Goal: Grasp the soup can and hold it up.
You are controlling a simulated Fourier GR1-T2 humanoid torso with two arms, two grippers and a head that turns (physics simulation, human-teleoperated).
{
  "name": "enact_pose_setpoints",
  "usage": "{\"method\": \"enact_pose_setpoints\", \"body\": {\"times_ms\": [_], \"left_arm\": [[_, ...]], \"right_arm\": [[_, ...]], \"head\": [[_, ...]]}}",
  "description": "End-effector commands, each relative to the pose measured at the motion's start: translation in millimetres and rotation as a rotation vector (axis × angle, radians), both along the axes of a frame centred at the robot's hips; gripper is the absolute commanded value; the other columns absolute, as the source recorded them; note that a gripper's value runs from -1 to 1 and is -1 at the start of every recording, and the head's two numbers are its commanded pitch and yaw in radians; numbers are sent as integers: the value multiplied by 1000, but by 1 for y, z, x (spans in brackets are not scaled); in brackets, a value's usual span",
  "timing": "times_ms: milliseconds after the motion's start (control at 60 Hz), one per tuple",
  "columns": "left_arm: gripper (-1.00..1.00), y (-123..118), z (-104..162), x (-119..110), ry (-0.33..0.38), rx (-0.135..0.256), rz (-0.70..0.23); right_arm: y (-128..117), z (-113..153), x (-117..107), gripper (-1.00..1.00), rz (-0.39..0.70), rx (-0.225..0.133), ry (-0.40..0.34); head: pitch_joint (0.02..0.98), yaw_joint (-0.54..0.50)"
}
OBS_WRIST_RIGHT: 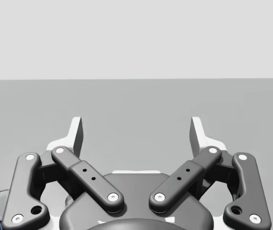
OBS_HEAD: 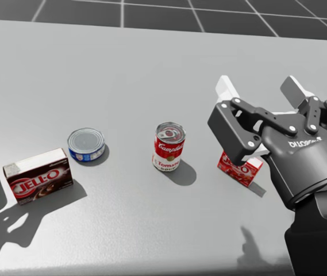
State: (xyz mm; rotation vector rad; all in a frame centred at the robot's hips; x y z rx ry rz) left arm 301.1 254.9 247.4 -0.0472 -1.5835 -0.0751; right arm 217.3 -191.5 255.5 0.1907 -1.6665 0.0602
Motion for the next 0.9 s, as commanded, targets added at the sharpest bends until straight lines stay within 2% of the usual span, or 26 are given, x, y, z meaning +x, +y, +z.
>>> {"method": "enact_pose_setpoints", "body": {"times_ms": [17, 50, 100, 150, 217, 267, 300, 417, 467, 583, 900], "left_arm": [[-1000, 0, 0, 0, 0, -1, 0], [-1000, 0, 0, 0, 1, 0, 0], [-1000, 0, 0, 0, 2, -1, -1], [-1000, -1, 0, 0, 2, 0, -2], [-1000, -1, 0, 0, 2, -2, -2], [-1000, -1, 0, 0, 2, -2, -1], [-1000, -1, 0, 0, 2, -2, -1], [-1000, -1, 0, 0, 2, -2, -1], [-1000, -1, -1, 0, 2, -1, -1], [-1000, -1, -1, 0, 2, -1, 0], [-1000, -1, -1, 0, 4, -1, 2]], "right_arm": [[25, -15, -34, -1000, 48, 21, 21], [27, -19, -35, -1000, 48, 21, 23], [31, -26, -39, -1000, 63, 48, 44], [34, -32, -41, -1000, 65, 45, 49], [40, -41, -42, -1000, 71, 59, 71], [45, -51, -41, -1000, 84, 41, 82], [47, -55, -41, -1000, 89, 46, 95], [57, -73, -37, -1000, 92, 31, 141], [62, -82, -34, -1000, 82, 6, 150], [68, -96, -24, -1000, 42, -23, 188], [78, -113, 14, -1000, -30, -52, 242]], "head": [[804, -150], [805, -150], [804, -150], [805, -153], [806, -156], [806, -157], [806, -157], [807, -160], [807, -159], [809, -158], [807, -155]]}}
